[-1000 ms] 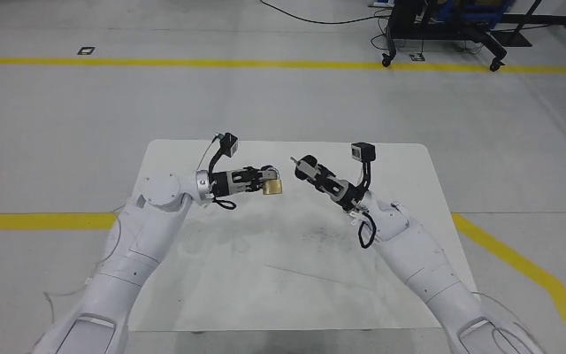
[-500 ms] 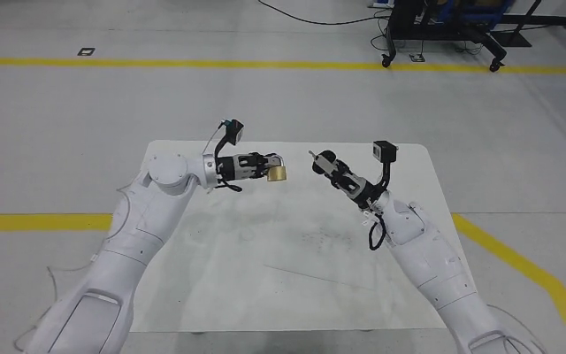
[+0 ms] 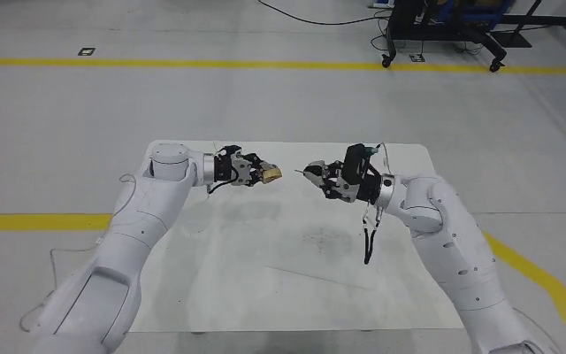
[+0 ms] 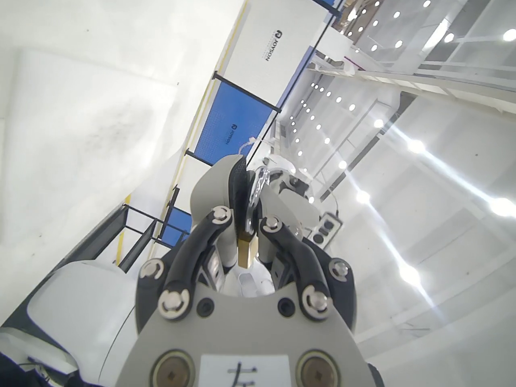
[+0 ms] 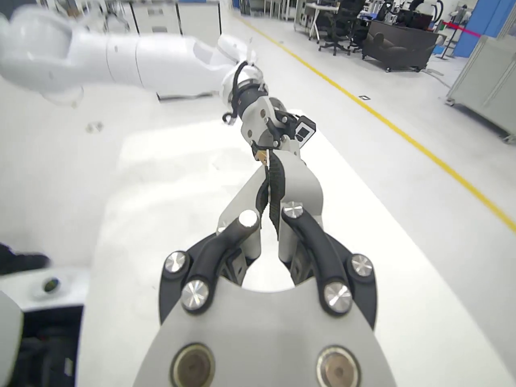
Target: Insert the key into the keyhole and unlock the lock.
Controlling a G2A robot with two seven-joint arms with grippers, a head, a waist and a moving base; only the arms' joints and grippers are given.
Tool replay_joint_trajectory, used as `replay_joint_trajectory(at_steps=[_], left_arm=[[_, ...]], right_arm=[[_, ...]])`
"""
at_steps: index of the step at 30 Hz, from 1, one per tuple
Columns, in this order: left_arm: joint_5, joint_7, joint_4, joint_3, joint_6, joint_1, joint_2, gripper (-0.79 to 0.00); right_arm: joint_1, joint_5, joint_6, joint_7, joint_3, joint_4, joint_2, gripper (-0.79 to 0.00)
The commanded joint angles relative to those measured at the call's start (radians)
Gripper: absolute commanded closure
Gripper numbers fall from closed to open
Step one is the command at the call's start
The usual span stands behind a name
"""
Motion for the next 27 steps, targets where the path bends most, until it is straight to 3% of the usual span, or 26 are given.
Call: replay_joint_trajectory(at_steps=[1,2,11,13,16,20,27], left_arm=[[0.007,0.017,0.017,0.011,-0.042,-0.015,-0.009,0.000],[0.046,0.058,0.020,0.018,-0.086,-0.026,-0.010,0.000],[0.019,0.103,0.004,0.002,-0.090,-0.005,-0.009,0.000],[0.013,0.153,-0.011,-0.005,-0.064,0.013,-0.009,0.000],[0.001,0.176,-0.033,-0.013,-0.025,0.028,-0.008,0.000],[0.008,0.186,-0.056,-0.006,0.024,0.045,-0.008,0.000],[0.008,0.188,-0.066,0.001,0.062,0.053,-0.013,0.000]], right_arm=[[-0.018,-0.277,0.099,0.039,0.005,-0.099,0.006,0.000],[-0.018,-0.277,0.099,0.039,0.005,-0.099,0.006,0.000],[-0.018,-0.277,0.099,0.039,0.005,-0.099,0.006,0.000],[-0.005,-0.461,0.107,0.085,-0.033,-0.132,0.010,0.000],[0.015,-0.604,0.097,0.048,-0.118,-0.130,0.007,0.000],[0.050,-0.838,0.094,0.099,-0.220,-0.170,0.005,0.000],[0.046,-1.012,0.125,0.126,-0.308,-0.216,0.001,0.000]])
